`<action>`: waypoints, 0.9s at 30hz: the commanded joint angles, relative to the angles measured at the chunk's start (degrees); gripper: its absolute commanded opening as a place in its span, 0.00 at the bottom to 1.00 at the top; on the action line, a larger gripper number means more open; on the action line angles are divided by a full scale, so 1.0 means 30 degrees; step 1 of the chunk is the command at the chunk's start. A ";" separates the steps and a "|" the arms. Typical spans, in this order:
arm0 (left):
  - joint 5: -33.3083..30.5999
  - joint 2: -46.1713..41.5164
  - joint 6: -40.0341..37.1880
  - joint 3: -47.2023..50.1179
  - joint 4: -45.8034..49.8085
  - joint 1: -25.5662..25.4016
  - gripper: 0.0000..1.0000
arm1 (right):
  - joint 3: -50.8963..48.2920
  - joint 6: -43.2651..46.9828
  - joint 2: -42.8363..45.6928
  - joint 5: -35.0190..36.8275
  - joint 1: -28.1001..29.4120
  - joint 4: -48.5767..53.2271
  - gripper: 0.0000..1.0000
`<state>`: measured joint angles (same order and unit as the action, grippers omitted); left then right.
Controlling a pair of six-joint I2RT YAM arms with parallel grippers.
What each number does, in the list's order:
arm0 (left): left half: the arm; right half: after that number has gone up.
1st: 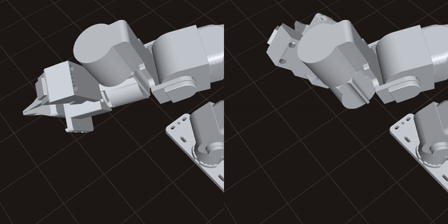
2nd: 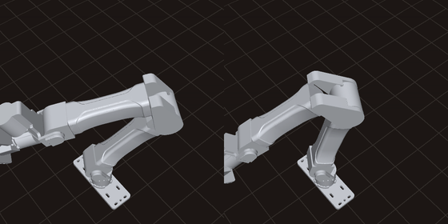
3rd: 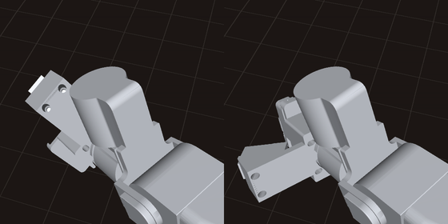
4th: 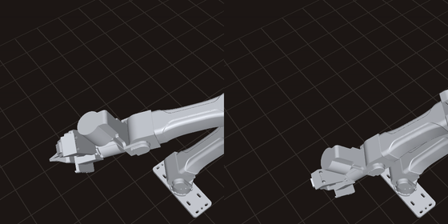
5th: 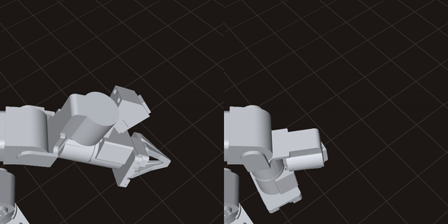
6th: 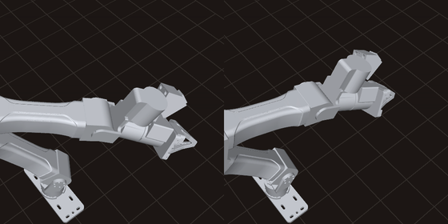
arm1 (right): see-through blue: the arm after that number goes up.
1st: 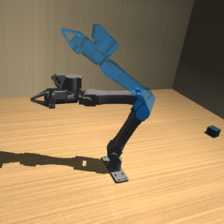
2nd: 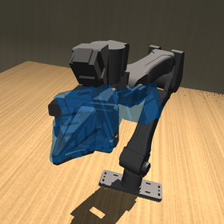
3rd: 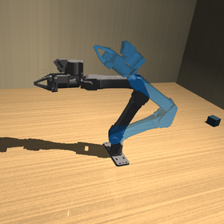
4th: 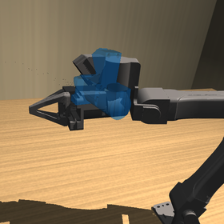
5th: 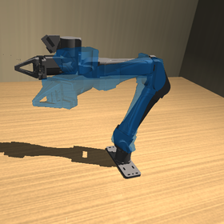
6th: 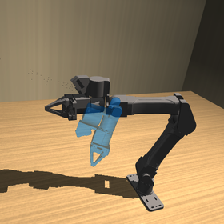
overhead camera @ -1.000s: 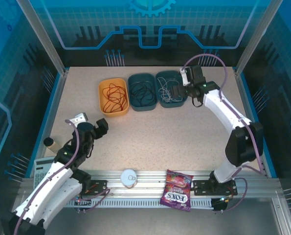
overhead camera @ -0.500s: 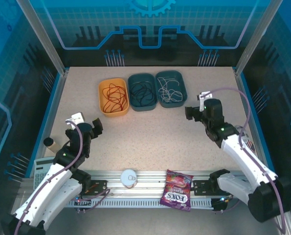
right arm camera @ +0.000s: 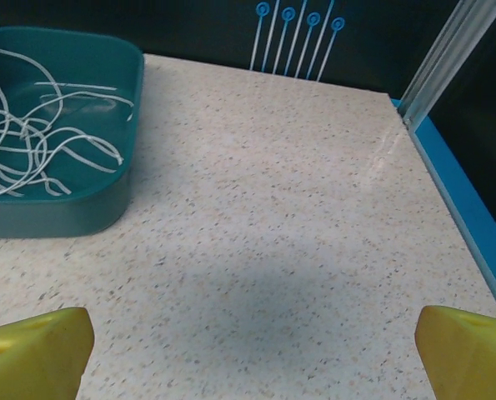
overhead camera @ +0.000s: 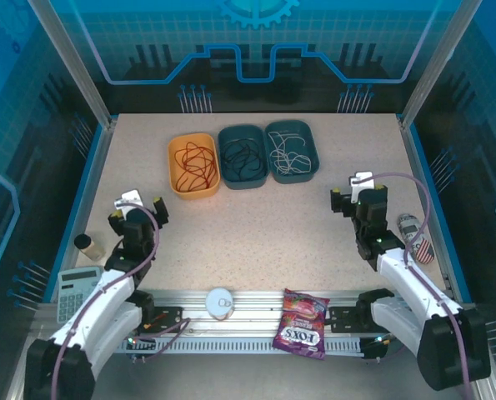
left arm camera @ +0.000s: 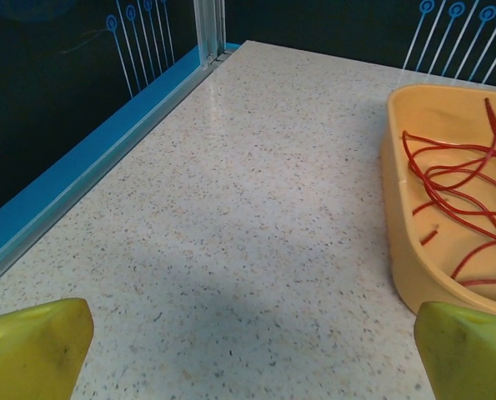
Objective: Untangle the cables
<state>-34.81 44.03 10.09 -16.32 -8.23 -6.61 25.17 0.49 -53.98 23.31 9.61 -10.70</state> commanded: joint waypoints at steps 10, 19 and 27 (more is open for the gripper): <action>0.9114 0.6449 -0.1677 0.0884 -1.0729 0.3240 0.99 | -0.1421 0.0563 -0.1659 -0.1809 -0.1823 -0.5839 1.00; 1.1844 1.1095 -0.2146 0.0229 -1.5057 0.3262 0.99 | -0.1577 0.0548 -0.3437 -0.2480 -0.2235 -0.7375 1.00; 1.3753 1.5019 -0.2986 -0.0059 -1.8406 0.3260 0.99 | -0.2214 0.0407 -0.5468 -0.3270 -0.2423 -1.0279 1.00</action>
<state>1.72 85.89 3.42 -14.87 -56.53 2.55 19.70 1.56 -68.73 15.03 3.29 -34.79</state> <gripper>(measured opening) 0.992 0.996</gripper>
